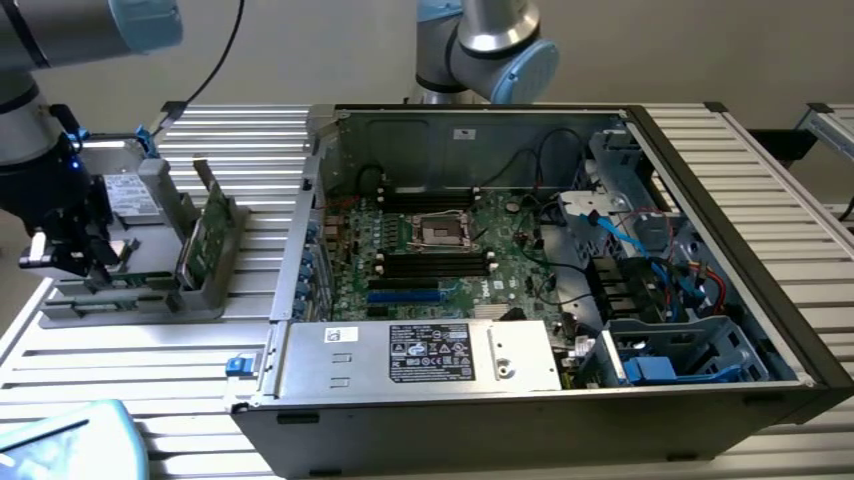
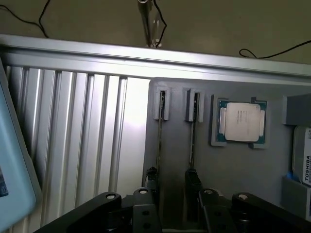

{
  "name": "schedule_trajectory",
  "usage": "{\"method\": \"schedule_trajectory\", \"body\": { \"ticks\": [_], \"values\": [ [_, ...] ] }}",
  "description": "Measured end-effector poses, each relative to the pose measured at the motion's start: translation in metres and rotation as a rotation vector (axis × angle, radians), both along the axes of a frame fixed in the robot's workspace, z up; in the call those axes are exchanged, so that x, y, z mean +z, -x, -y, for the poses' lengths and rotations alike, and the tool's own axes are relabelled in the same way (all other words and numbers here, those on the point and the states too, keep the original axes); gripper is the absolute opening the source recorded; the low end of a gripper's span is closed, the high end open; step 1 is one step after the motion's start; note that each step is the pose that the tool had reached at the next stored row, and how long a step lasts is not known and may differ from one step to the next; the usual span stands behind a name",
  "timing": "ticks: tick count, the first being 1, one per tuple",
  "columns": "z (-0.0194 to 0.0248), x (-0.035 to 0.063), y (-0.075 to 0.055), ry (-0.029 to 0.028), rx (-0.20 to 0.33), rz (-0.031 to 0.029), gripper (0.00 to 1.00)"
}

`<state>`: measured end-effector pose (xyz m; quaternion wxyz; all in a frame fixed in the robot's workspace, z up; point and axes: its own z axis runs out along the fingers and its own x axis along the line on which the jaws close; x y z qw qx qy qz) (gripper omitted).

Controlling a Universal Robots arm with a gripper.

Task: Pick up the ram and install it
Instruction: 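Pick up the ram and move it above insertion slot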

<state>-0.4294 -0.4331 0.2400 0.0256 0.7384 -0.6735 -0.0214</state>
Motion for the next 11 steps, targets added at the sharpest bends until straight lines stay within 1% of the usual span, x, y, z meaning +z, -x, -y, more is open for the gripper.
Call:
{"method": "schedule_trajectory", "body": {
  "ticks": [2,5,11],
  "values": [
    [0.0002,-0.0036,0.000,0.0000,0.003,-0.0001,0.37],
    [0.0021,-0.0091,0.000,0.0001,0.009,-0.0002,0.37],
    [0.0081,-0.0201,0.000,-0.0001,0.021,-0.0001,0.37]
  ]
}}
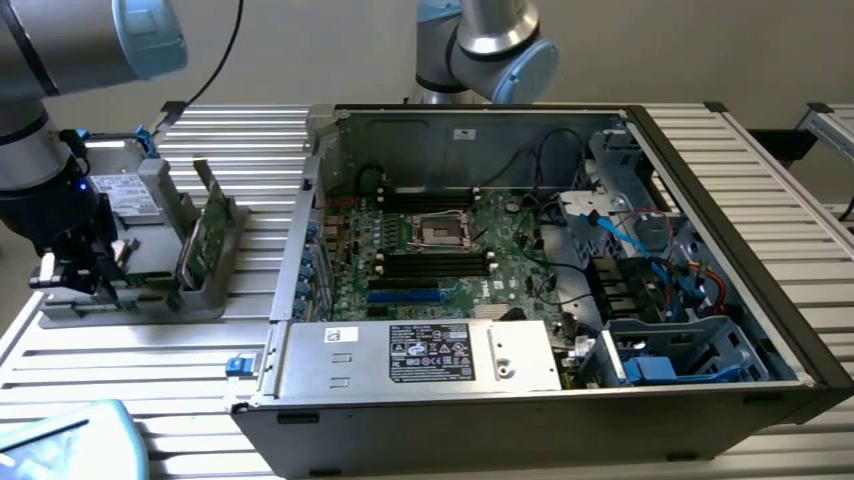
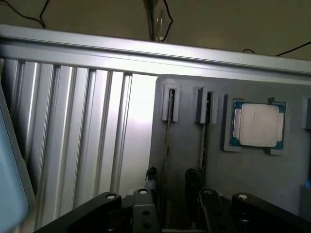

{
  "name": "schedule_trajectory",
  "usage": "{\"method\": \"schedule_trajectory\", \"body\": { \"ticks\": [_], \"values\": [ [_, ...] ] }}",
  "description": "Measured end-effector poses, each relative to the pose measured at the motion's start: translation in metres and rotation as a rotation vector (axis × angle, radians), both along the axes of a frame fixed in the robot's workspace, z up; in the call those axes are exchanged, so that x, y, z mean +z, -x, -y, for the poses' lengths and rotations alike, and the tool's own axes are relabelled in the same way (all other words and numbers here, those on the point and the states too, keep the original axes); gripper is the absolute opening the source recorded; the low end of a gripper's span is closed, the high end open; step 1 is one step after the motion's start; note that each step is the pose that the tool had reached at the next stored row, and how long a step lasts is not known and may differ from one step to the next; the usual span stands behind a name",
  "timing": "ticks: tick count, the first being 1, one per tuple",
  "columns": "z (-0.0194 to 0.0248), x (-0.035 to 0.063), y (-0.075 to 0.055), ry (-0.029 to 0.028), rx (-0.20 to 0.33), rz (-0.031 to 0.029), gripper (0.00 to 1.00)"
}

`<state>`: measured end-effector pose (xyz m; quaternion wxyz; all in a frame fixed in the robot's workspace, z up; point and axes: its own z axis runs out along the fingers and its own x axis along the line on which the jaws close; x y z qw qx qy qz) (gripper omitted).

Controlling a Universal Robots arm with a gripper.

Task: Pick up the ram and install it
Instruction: 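Pick up the ram and move it above insertion slot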

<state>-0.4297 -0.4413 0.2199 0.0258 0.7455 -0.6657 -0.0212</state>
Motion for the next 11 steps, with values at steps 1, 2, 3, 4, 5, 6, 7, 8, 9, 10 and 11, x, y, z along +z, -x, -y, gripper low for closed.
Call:
{"method": "schedule_trajectory", "body": {
  "ticks": [1,2,3,4,5,6,7,8,9,10,11],
  "values": [
    [0.0009,-0.0018,0.000,0.0000,0.002,0.0000,0.37],
    [0.0017,-0.0036,0.000,0.0000,0.005,0.0001,0.37],
    [0.0022,-0.0054,0.000,0.0000,0.007,0.0000,0.37],
    [0.0026,-0.0072,0.000,0.0000,0.009,0.0000,0.37],
    [0.0032,-0.0090,0.000,0.0002,0.012,-0.0002,0.37],
    [0.0036,-0.0108,0.000,0.0001,0.015,-0.0001,0.37],
    [0.0038,-0.0127,0.000,0.0001,0.018,0.0000,0.37],
    [0.0040,-0.0145,0.000,0.0001,0.021,-0.0001,0.37],
    [0.0041,-0.0163,0.000,0.0001,0.024,-0.0001,0.37],
    [0.0042,-0.0181,0.000,0.0000,0.026,0.0000,0.37],
    [0.0044,-0.0193,0.000,-0.0002,0.028,0.0001,0.37]
  ]
}}
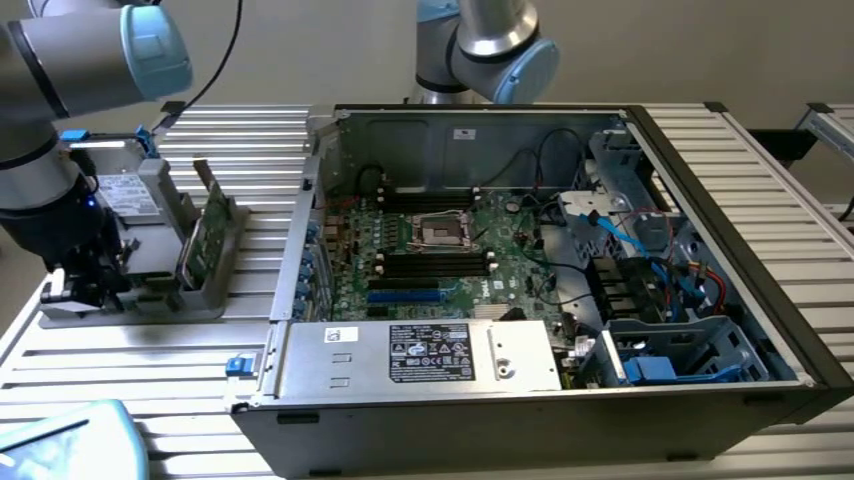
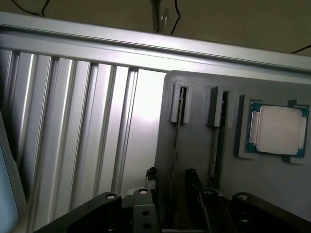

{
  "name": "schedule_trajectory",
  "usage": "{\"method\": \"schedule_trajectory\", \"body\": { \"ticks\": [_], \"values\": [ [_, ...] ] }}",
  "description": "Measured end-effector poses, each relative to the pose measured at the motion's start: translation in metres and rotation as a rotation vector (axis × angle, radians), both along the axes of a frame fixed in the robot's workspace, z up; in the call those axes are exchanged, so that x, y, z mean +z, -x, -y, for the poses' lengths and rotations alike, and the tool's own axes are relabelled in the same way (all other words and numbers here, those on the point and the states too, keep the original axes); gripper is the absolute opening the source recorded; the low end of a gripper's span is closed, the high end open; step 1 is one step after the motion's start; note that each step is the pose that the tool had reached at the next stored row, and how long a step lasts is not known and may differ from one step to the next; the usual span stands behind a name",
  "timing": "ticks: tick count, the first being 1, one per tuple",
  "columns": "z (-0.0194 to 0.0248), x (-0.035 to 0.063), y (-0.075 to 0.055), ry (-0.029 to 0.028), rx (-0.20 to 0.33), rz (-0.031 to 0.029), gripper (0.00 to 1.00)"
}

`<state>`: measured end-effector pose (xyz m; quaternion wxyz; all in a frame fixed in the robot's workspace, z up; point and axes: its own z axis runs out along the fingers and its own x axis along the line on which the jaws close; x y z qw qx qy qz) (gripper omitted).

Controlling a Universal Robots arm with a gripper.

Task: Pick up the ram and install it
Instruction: 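Pick up the ram and move it above insertion slot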

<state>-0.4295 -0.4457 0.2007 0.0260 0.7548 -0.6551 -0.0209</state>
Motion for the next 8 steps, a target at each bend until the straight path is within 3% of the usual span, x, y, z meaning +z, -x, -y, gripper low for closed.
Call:
{"method": "schedule_trajectory", "body": {
  "ticks": [8],
  "values": [
    [0.0011,-0.0041,-0.0032,-0.0039,0.011,-0.0003,0.37]
  ]
}}
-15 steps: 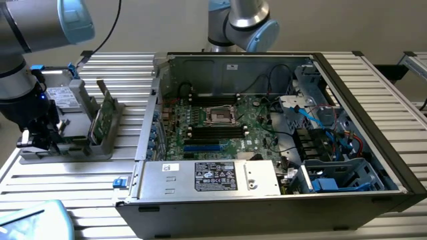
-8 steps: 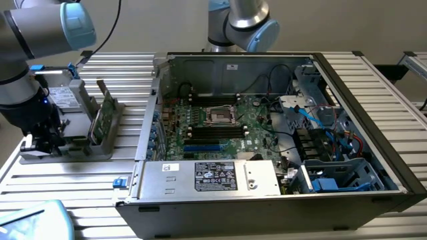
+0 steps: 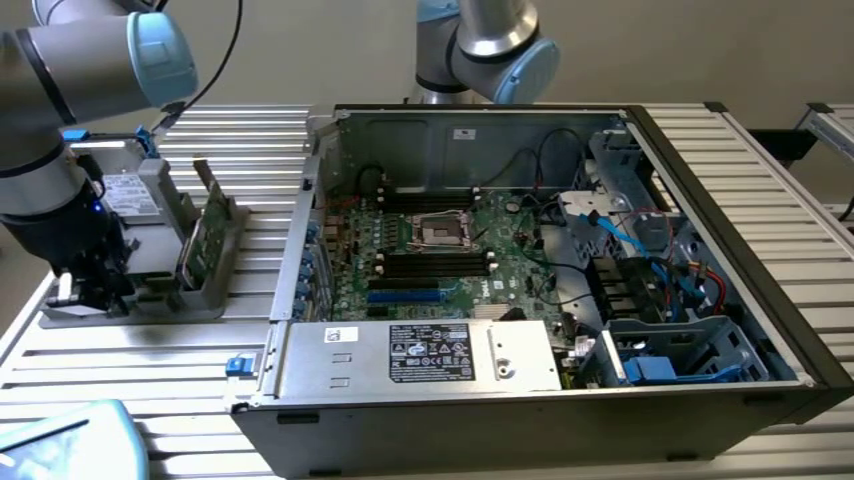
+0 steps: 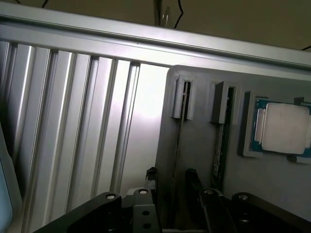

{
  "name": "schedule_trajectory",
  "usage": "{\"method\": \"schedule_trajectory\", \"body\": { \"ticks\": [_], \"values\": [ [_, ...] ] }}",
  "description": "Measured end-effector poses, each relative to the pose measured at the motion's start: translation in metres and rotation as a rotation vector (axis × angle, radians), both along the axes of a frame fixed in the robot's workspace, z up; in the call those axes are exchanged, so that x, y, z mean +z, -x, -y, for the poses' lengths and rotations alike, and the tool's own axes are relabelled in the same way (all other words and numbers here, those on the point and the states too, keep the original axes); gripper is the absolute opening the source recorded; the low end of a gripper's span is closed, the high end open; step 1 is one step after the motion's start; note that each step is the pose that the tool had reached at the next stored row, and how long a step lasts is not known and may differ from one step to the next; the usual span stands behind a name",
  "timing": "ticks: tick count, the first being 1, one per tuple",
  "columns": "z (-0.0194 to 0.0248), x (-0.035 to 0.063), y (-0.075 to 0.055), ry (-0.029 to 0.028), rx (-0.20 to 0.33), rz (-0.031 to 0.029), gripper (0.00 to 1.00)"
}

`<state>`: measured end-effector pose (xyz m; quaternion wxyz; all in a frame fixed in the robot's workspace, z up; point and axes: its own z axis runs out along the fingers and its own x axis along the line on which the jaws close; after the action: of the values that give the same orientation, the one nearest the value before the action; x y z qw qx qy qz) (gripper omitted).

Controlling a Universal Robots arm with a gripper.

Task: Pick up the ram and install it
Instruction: 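Pick up the ram and move it above insertion slot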

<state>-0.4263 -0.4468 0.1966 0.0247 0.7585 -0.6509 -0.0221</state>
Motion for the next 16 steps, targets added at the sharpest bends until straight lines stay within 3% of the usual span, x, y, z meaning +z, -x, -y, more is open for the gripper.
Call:
{"method": "schedule_trajectory", "body": {
  "ticks": [16],
  "values": [
    [0.0000,-0.0036,-0.0022,-0.0031,-0.006,-0.0001,0.37]
  ]
}}
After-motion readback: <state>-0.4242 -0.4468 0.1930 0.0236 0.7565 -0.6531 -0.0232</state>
